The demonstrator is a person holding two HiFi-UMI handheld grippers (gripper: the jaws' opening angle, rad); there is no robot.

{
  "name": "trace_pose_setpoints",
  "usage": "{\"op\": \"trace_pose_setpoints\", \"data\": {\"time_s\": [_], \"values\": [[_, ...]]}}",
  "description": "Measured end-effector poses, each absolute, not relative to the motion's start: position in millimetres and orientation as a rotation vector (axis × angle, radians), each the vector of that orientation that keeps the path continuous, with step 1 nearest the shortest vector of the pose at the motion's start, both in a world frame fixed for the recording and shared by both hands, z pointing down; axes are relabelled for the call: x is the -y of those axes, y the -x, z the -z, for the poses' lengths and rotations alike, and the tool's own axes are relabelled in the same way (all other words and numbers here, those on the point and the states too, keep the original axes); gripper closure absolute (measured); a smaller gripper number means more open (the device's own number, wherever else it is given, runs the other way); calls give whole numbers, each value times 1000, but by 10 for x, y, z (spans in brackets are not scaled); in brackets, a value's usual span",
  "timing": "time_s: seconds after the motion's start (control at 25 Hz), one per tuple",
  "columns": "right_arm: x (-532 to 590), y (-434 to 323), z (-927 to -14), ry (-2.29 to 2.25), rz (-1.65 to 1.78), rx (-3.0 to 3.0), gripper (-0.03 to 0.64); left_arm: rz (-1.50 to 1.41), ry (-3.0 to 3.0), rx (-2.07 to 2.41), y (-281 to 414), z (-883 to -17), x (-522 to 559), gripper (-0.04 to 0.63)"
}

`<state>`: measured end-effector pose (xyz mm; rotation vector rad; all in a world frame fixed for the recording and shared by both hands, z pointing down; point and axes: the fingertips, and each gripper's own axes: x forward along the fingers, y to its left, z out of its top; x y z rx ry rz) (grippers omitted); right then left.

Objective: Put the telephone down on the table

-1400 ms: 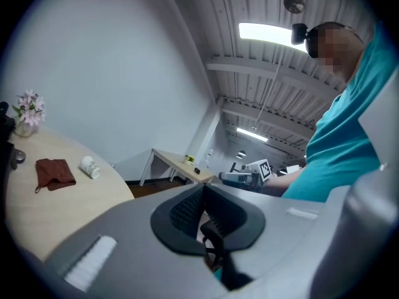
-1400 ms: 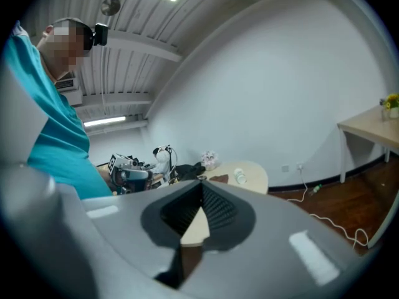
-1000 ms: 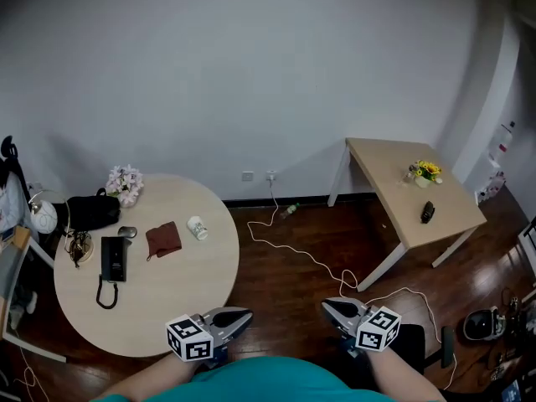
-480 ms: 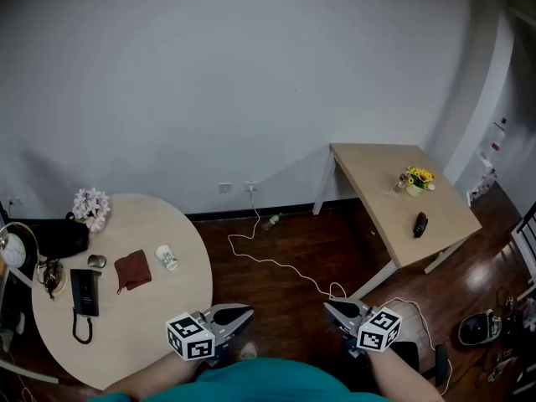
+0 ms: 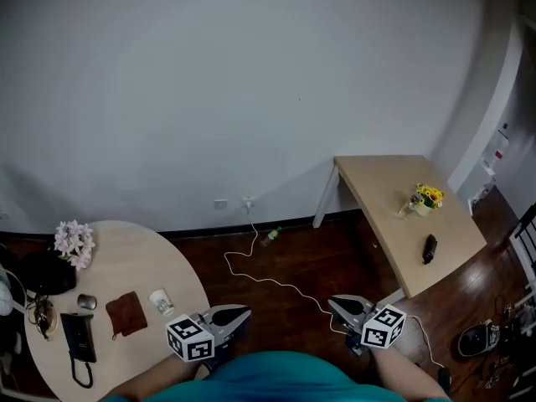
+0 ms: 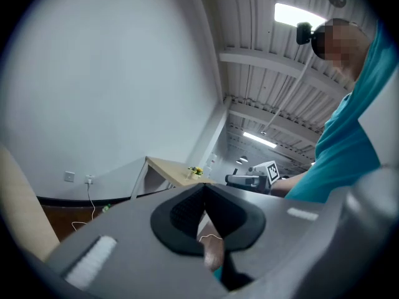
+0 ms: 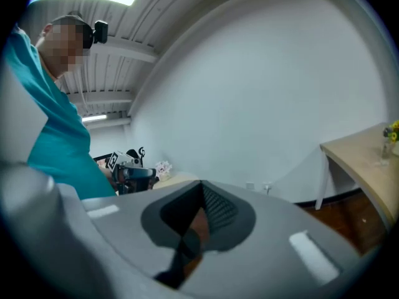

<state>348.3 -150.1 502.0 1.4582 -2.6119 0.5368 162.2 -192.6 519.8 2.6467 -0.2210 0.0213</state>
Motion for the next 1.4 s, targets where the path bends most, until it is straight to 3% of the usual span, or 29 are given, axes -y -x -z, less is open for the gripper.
{"op": "trace_pose_setpoints", "data": {"time_s": [0.44,0.84,1.04,1.4], "values": [[2764,-3974,-5136,-1239,-555,2721,615,9,-2634,497,-1903,-5226,2837,594],[3703,-4747,-5144,-945,-532,2811,615,128,-2610,770,-2857,-5105,3648,594],[3975,-4951,-5178,-909,-525,2806,615,61,-2632,769,-3270,-5142,3910,594],[4250,-4978,-5169,-1011,-530,2791,617,-15,-2636,658,-3359,-5228,4288,594]]}}
